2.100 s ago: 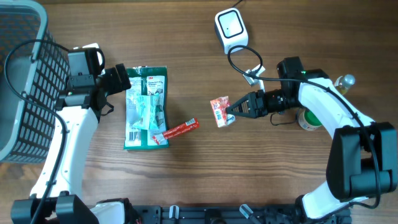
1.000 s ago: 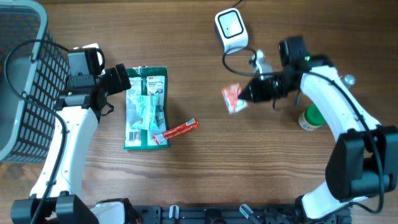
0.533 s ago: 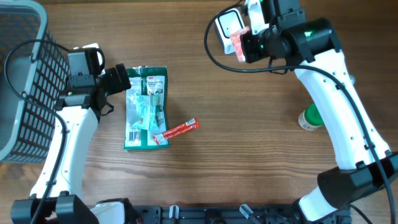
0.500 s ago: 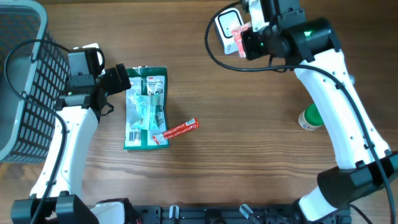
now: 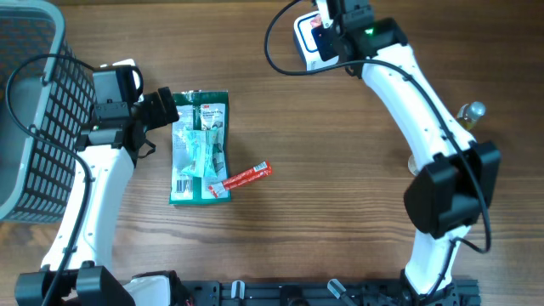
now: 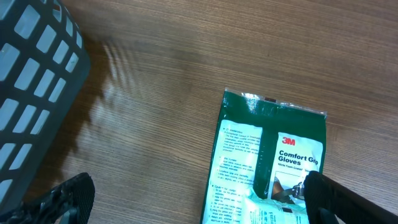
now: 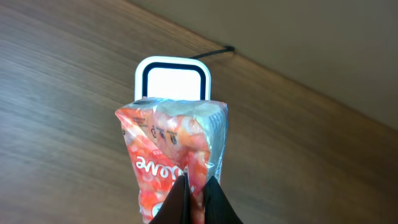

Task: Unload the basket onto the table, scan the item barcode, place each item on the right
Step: 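Hold the tissue pack before the scanner window with the right gripper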

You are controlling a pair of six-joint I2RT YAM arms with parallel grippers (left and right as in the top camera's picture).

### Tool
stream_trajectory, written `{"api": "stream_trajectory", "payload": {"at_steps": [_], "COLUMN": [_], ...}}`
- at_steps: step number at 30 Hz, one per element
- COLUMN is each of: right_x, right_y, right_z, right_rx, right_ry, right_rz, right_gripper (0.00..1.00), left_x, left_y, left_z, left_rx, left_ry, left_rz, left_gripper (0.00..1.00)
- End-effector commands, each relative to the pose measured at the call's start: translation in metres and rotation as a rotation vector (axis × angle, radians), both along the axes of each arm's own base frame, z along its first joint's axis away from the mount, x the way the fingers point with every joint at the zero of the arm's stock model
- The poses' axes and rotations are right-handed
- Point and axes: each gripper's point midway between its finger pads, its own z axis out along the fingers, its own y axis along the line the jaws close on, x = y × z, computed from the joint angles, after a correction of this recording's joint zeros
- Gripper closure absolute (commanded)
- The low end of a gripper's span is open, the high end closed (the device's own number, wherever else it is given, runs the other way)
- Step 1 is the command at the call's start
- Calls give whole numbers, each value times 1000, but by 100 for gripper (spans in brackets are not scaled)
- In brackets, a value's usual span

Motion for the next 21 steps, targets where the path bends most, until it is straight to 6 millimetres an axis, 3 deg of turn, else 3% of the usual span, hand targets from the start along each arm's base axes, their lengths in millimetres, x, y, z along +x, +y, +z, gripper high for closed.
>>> {"api": "stream_trajectory", "payload": {"at_steps": [1,7,14,21], "right_x": [9,35,42,49], "right_y": [15,-11,-2,8], "right_z": [-19,-33,-51,-51], "right_rx": [-147,-416,-399,-351], "right_ry": [-10,-111,-107,-147], "right_rz": [109,-63,-27,-10], "right_gripper": [96,96,96,96], "left_x": [1,1,1,1], "left_y": [4,4,4,4], "left_z": [8,8,8,8], "left_rx": [18,18,18,18], "left_ry": [-19,-19,-19,-19], "left_rz": [-4,-4,-4,-4], "left_gripper": [0,0,0,0]}}
